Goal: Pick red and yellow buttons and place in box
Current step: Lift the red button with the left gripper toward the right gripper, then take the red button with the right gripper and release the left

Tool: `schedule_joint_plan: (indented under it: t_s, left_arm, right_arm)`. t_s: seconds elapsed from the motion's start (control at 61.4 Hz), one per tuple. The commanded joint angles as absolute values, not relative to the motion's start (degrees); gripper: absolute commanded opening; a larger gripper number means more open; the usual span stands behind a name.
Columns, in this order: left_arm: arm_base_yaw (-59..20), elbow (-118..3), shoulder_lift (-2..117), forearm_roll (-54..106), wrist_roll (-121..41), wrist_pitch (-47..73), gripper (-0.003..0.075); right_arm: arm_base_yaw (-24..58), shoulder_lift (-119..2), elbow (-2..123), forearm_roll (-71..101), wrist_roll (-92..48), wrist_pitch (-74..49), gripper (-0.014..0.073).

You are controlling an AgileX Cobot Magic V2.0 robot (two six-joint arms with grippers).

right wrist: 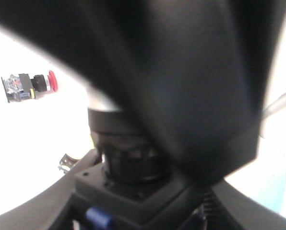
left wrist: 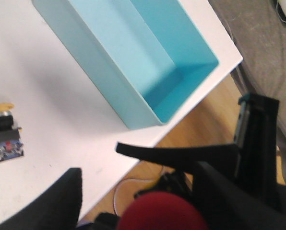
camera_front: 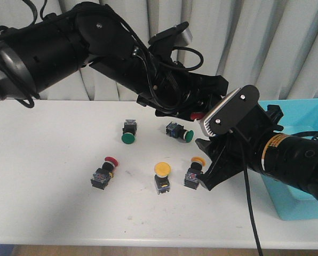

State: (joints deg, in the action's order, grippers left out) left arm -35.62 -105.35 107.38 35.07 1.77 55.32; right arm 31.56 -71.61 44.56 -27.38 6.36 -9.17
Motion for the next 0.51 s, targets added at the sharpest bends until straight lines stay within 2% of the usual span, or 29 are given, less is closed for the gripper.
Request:
schedule_joint_plan:
  t_s: [0.0,0.244,0.489]
  left_arm:
    - [-35.34,-106.9,104.31,36.3,1.4,50.82,0.0529]
    - [-34.89,-106.97,103.04,35.85,0.44,48.82,0.0524]
    - [-30.51,-106.97,99.26,29.22,-9.18,46.99,0.0524]
  right_arm:
    - [31.55,-70.06,46.52,-27.91,6.61,-6.7,-0.0003]
    - [31.01,-70.06,46.52,-28.17,9.13,-9.15,-0.0003]
    - [21.33,-70.06,46.52,-28.17,16.21,-11.59,0.0]
